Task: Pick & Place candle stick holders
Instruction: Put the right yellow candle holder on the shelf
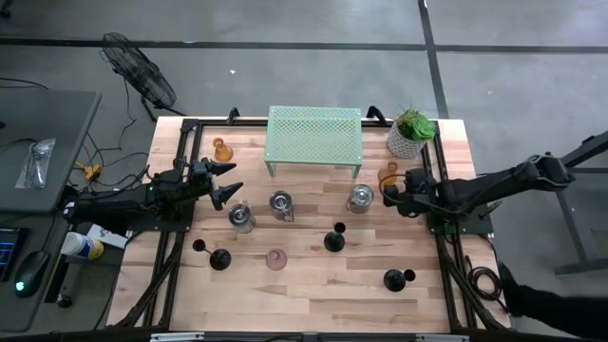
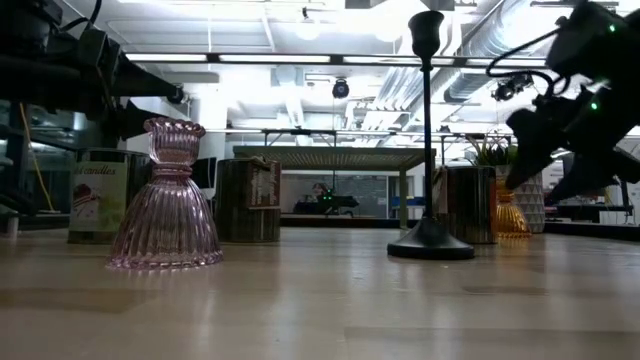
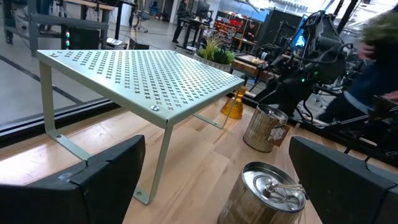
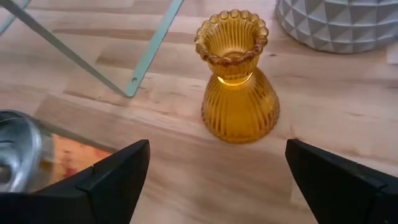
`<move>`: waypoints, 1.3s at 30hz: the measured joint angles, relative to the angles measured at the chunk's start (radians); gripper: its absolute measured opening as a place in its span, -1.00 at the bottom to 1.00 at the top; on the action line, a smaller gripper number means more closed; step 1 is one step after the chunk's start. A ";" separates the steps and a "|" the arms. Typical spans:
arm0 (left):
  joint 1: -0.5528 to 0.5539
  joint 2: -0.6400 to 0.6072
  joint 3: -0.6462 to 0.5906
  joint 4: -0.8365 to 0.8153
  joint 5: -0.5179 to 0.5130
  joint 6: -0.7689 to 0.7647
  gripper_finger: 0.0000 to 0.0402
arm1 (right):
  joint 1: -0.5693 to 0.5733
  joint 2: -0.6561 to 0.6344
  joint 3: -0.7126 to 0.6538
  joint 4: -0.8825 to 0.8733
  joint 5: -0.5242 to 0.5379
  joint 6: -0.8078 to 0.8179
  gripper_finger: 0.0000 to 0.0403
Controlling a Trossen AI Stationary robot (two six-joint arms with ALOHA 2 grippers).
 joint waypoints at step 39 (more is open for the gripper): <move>0.000 0.000 0.000 0.000 0.000 0.000 0.95 | -0.139 0.305 -0.194 0.790 0.290 -0.414 0.83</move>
